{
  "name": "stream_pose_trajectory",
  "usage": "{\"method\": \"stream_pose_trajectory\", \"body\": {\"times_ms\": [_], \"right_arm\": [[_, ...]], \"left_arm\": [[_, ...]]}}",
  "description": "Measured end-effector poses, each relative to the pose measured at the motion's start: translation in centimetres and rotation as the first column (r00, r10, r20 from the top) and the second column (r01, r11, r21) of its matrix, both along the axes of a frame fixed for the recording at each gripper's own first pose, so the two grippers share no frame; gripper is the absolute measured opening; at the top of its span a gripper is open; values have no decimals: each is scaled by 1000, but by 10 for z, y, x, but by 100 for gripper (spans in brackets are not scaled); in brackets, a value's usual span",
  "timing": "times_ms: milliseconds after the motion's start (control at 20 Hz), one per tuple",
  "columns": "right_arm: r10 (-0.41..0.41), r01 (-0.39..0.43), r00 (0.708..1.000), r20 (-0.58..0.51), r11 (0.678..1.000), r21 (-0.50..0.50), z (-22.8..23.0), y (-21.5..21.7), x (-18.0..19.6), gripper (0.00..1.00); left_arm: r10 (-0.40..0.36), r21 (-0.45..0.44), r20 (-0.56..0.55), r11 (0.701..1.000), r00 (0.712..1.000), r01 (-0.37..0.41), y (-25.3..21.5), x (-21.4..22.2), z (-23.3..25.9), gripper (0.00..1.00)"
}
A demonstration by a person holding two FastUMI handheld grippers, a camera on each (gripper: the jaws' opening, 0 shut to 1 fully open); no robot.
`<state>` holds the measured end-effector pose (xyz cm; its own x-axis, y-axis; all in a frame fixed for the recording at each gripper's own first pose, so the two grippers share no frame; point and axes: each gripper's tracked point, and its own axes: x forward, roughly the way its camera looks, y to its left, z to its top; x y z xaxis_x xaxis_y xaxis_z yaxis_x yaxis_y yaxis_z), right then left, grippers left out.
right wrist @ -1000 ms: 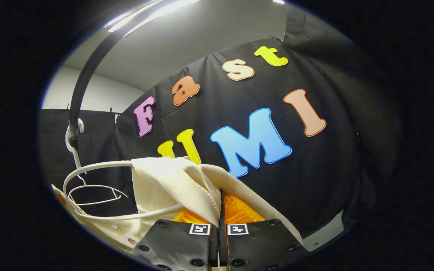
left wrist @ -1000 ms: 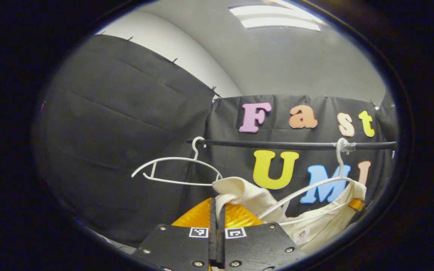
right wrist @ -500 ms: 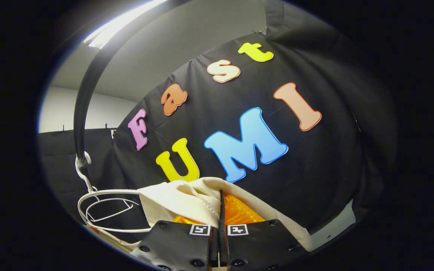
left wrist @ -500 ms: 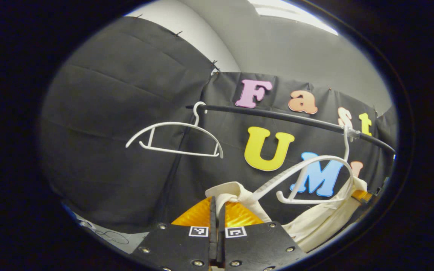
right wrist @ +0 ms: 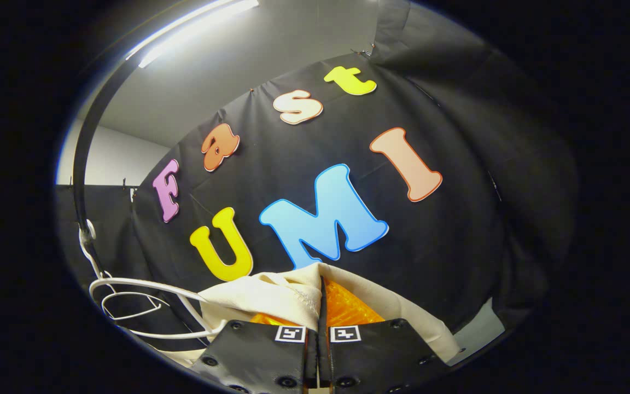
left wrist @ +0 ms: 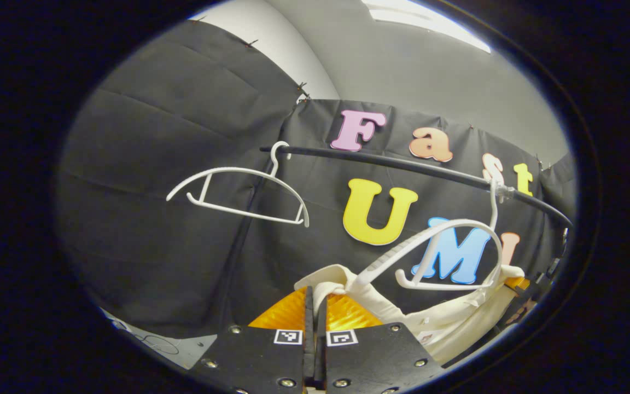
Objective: Grasp the clothes on the hanger with both hands and then place them into the laundry hamper below.
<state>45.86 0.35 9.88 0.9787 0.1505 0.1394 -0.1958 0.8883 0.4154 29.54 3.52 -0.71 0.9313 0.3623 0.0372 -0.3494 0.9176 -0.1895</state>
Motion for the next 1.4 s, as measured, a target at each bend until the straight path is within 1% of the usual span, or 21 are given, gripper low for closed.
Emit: {"method": "stream_pose_trajectory", "body": {"times_ms": [150,350,500,700,750,1000,1050,1100,1150,1300,1400], "right_arm": [[-34,35,999,-37,999,14,-18,-10,5,2],[-58,56,997,-55,998,-37,-38,-15,-3,2],[-79,74,995,-63,995,-65,-48,-21,-23,2],[-118,109,991,-69,986,-123,-57,-26,-59,3],[-132,122,989,-66,983,-134,-55,-28,-74,2],[-222,215,975,-21,962,-169,-42,-31,-160,2],[-236,231,972,-11,957,-173,-39,-30,-177,0],[-249,245,969,-1,954,-173,-36,-28,-196,2],[-260,257,966,9,950,-175,-33,-25,-213,3],[-279,279,960,23,942,-185,-33,-13,-261,2],[-279,279,960,27,940,-199,-35,-4,-291,2]], "left_arm": [[-12,8,-28,1000,1000,12,-7,12,-16,1],[-26,28,-53,999,998,28,-18,22,-29,0],[-49,42,-78,998,996,53,-20,13,-40,1],[-110,41,-102,993,989,115,-24,9,-49,1],[-134,36,-105,990,985,138,-20,17,-48,1],[-255,44,-111,964,961,261,-18,12,-42,1],[-280,48,-110,957,954,287,-18,9,-40,1],[-303,53,-112,949,946,311,-16,6,-37,1],[-325,62,-118,941,938,333,-15,4,-36,1],[-382,103,-119,913,916,394,-18,-4,-26,1],[-417,115,-115,896,902,429,-20,-7,-21,1]]}}
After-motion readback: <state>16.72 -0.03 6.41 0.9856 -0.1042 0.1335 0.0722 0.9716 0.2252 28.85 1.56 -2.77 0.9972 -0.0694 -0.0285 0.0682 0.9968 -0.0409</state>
